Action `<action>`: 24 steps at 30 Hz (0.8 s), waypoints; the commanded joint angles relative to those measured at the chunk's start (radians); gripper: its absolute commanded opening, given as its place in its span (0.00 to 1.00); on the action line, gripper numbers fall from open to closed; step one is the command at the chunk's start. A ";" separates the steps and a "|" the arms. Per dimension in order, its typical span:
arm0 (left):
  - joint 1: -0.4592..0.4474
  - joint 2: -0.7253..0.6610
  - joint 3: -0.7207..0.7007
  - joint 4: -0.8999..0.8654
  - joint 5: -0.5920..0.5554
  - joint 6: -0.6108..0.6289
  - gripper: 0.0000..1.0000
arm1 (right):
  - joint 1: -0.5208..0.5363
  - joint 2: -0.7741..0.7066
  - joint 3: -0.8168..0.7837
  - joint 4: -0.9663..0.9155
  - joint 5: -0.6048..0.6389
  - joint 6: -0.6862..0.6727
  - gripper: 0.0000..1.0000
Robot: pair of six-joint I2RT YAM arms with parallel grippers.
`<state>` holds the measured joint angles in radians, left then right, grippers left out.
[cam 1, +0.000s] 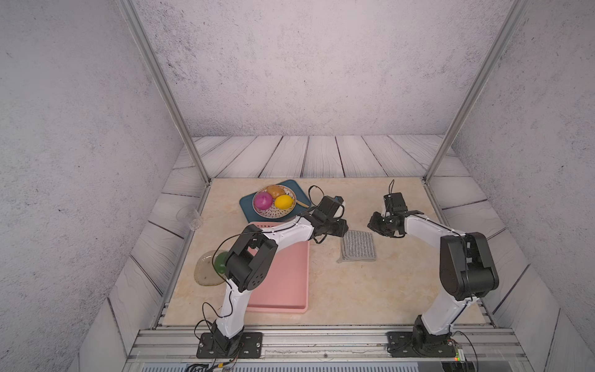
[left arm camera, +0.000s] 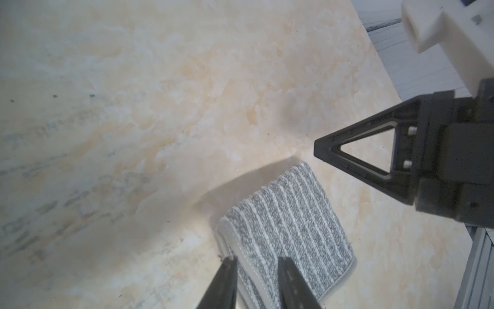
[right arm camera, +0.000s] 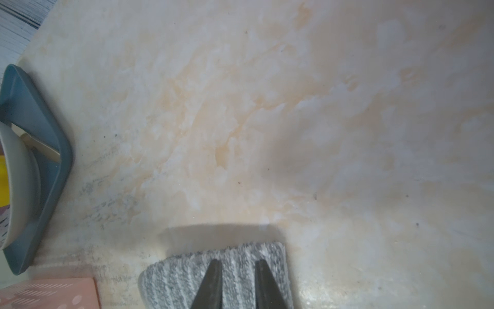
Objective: Fold the square dishcloth
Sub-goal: Smooth out the cleaning item at the center of the board.
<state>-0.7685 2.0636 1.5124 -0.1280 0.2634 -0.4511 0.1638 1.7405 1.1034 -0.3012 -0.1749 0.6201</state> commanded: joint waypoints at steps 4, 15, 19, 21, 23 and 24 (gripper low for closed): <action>0.006 0.068 0.055 -0.029 0.034 0.015 0.33 | -0.004 0.002 -0.022 -0.023 0.021 -0.006 0.21; 0.008 0.172 0.091 -0.042 0.054 -0.003 0.32 | -0.005 0.064 -0.041 0.015 0.004 0.009 0.20; 0.008 0.174 0.086 -0.042 0.042 -0.006 0.32 | -0.005 0.098 -0.030 0.034 -0.009 0.004 0.20; 0.008 0.173 0.087 -0.042 0.037 -0.006 0.32 | -0.004 0.116 -0.018 0.038 -0.015 0.000 0.20; 0.008 0.170 0.087 -0.042 0.031 -0.005 0.32 | -0.005 0.129 -0.007 0.044 -0.024 0.000 0.20; 0.009 0.169 0.087 -0.042 0.027 -0.004 0.33 | -0.005 0.135 0.000 0.046 -0.027 -0.001 0.20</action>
<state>-0.7677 2.2288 1.5799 -0.1612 0.3065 -0.4530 0.1623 1.8484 1.0855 -0.2577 -0.1890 0.6212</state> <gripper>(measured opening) 0.326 0.197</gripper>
